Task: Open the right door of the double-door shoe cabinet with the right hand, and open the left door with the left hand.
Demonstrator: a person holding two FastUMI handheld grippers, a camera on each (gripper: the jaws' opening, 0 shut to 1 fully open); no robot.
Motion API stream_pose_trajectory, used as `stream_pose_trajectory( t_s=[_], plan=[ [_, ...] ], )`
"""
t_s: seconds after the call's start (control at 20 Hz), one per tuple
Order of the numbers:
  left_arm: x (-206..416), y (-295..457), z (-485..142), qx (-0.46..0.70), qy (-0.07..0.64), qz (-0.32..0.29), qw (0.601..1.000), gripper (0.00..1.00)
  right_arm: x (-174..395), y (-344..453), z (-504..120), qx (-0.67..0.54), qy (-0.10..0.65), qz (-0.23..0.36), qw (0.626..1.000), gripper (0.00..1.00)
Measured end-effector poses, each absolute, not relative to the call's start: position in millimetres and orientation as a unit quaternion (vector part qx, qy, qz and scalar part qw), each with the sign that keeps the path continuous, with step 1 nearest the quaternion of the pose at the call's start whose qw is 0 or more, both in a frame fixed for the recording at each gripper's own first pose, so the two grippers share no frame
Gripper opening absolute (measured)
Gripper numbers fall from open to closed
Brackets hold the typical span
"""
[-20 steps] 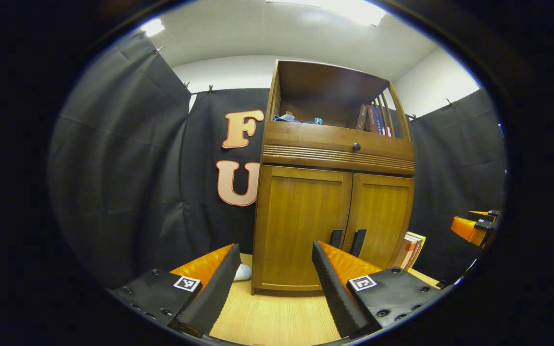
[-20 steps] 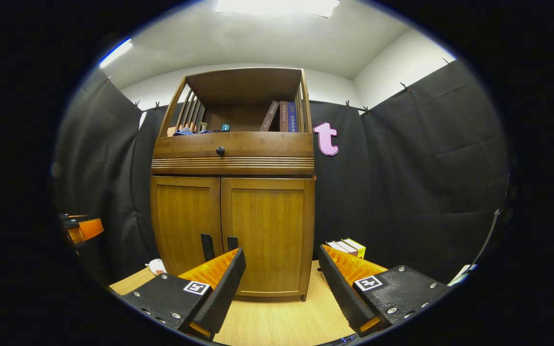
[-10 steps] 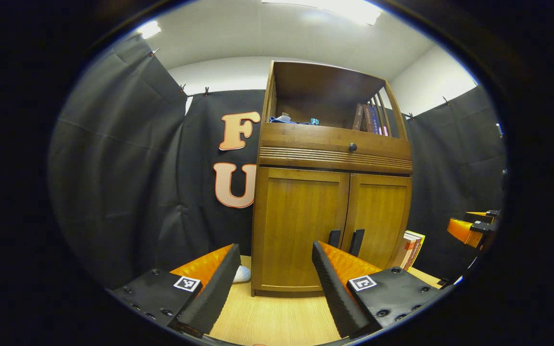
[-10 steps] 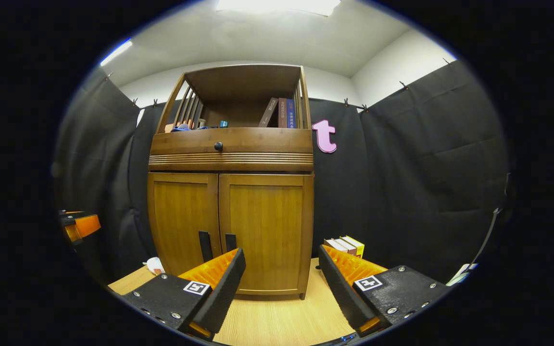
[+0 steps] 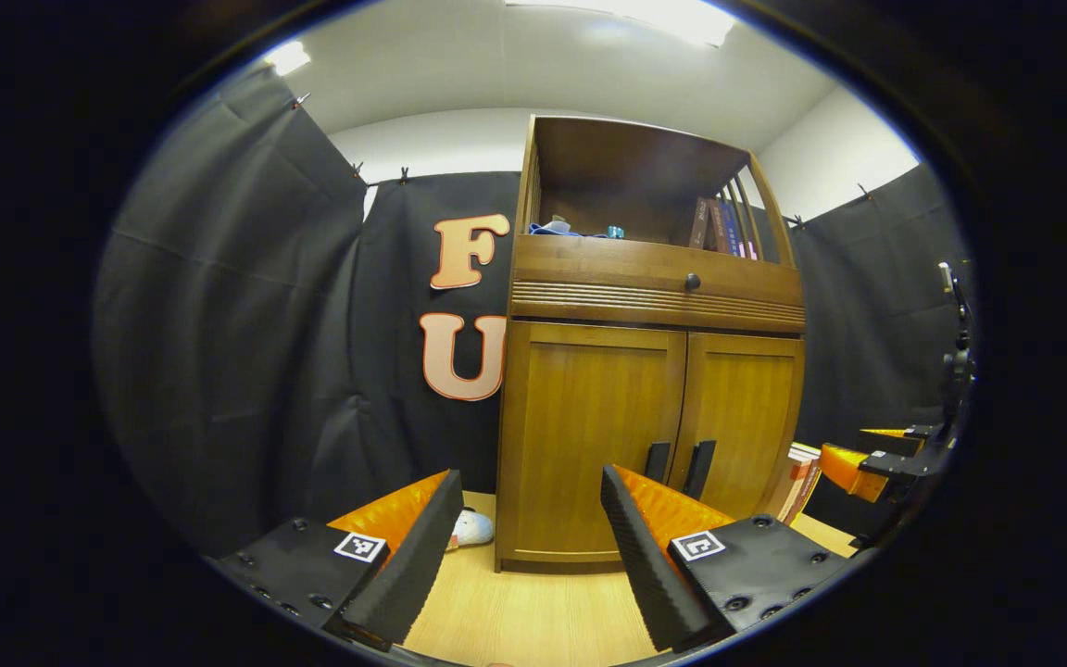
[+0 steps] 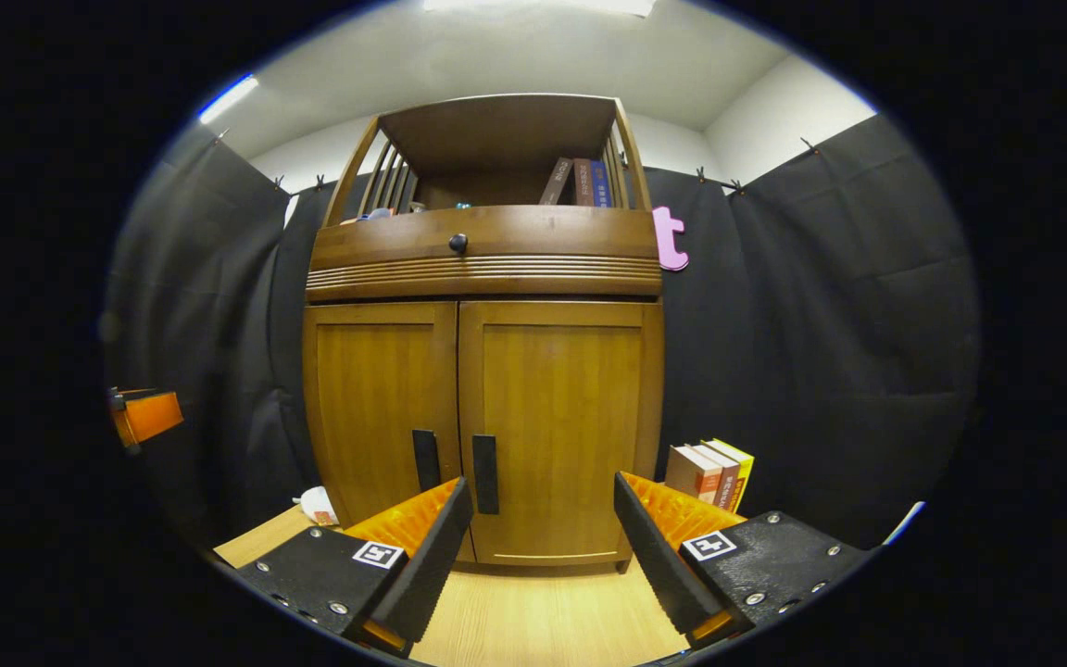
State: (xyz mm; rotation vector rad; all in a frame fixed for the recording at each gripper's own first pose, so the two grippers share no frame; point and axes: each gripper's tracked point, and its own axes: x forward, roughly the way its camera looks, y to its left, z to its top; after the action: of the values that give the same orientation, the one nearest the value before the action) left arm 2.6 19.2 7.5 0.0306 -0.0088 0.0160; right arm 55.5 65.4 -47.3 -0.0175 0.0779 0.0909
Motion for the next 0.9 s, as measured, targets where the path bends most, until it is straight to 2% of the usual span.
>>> stream_pose_trajectory(
  t_s=[0.05, 0.1, 0.25, 0.3, 0.35, 0.4, 0.45, 0.55, 0.6, 0.65, 0.7, 0.75, 0.8, 0.85, 0.9],
  plan=[
    [4, 22, 8, 0.016, -0.005, 0.010, 1.000, 0.92, 65, 71, -53, -0.007, 0.042, 0.048, 0.998, 1.00],
    [3, 24, 9, 0.017, -0.005, 0.013, 1.000, 0.92, 74, 75, -57, -0.006, 0.046, 0.051, 0.998, 0.94],
    [4, 32, 6, 0.022, -0.003, 0.019, 1.000, 0.92, 105, 89, -74, 0.007, 0.058, 0.058, 0.997, 0.94],
    [4, 35, 6, 0.024, -0.003, 0.021, 0.999, 0.92, 115, 93, -80, 0.010, 0.061, 0.059, 0.996, 1.00],
    [5, 38, 6, 0.026, -0.002, 0.025, 0.999, 0.92, 124, 98, -88, 0.011, 0.066, 0.060, 0.996, 0.94],
    [5, 41, 6, 0.027, -0.002, 0.027, 0.999, 0.92, 133, 101, -94, 0.013, 0.070, 0.062, 0.996, 0.94],
    [6, 45, 5, 0.028, -0.001, 0.029, 0.999, 0.92, 145, 106, -101, 0.017, 0.075, 0.065, 0.995, 1.00],
    [4, 45, 4, 0.030, 0.001, 0.030, 0.999, 0.92, 163, 114, -119, 0.018, 0.086, 0.071, 0.994, 1.00],
    [4, 45, 4, 0.034, 0.001, 0.032, 0.999, 0.92, 171, 117, -125, 0.014, 0.086, 0.071, 0.994, 0.93],
    [7, 48, 4, 0.037, 0.001, 0.035, 0.999, 0.92, 181, 120, -130, 0.011, 0.086, 0.072, 0.994, 0.99],
    [9, 50, 4, 0.040, 0.002, 0.040, 0.998, 0.92, 193, 125, -136, 0.009, 0.091, 0.074, 0.993, 0.91],
    [8, 54, 2, 0.041, 0.004, 0.045, 0.998, 0.92, 202, 131, -143, 0.010, 0.097, 0.077, 0.992, 0.90],
    [9, 56, 2, 0.041, 0.005, 0.048, 0.998, 0.92, 214, 132, -146, 0.010, 0.098, 0.076, 0.992, 0.95],
    [9, 57, 0, 0.040, 0.007, 0.049, 0.998, 0.92, 226, 133, -149, 0.007, 0.096, 0.074, 0.993, 0.86],
    [11, 59, 0, 0.038, 0.009, 0.051, 0.998, 0.93, 234, 133, -153, 0.005, 0.099, 0.070, 0.993, 0.90]
  ],
)
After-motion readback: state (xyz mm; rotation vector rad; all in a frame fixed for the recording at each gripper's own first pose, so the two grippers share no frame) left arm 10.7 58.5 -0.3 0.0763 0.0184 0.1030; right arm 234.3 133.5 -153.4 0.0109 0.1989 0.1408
